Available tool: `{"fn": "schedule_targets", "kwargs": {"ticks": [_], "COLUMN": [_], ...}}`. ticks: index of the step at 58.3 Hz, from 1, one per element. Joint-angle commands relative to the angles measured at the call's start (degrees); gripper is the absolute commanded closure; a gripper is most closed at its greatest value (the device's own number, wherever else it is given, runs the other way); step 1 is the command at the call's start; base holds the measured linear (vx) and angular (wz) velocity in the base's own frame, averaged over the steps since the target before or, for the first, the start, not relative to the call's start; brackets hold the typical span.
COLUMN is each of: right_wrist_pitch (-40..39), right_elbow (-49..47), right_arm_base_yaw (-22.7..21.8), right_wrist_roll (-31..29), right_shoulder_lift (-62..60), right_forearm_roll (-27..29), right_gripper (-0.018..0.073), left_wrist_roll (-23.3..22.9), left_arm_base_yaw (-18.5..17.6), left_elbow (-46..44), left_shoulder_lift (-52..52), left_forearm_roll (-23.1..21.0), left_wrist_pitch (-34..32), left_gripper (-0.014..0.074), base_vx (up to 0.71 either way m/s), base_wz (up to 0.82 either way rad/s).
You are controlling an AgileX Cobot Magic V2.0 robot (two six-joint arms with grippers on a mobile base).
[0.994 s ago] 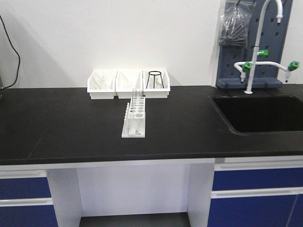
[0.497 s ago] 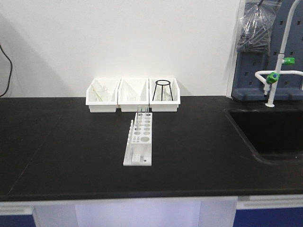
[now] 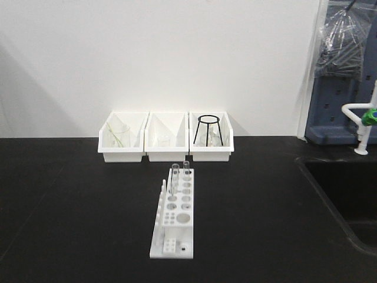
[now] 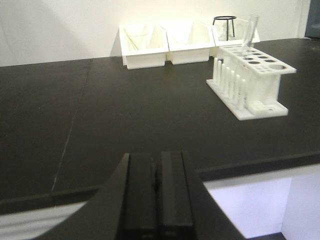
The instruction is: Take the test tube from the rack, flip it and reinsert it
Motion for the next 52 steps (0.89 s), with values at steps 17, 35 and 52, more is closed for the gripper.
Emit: {"fn": "schedule_targets", "kwargs": {"ticks": [17, 35, 52], "right_wrist_pitch": [-4.79, -4.79, -4.44], "right_elbow": [0.19, 0.19, 0.19], "right_arm_base_yaw": [-0.25, -0.25, -0.25], "right_wrist_roll": [-0.08, -0.08, -0.08], "right_shoulder_lift": [-0.82, -0.82, -0.82], "right_forearm_roll": [-0.38, -0.38, -0.38], "right_gripper": [0.057, 0.057, 0.057], "left_wrist_roll": [-0.56, -0.56, -0.56], "left_arm_base_yaw": [-0.01, -0.01, -0.01], "left_elbow": [-0.23, -0.23, -0.23], "left_shoulder_lift": [-0.47, -0.47, -0.47], "left_forearm_roll": [-0.27, -0.27, -0.27], "left_wrist_pitch": [-4.71, -4.71, -4.71], "left_gripper": [0.0603, 0.0603, 0.0603], "base_vx": [0.33, 0.29, 0.16], "base_wz": [0.02, 0.0, -0.12]}}
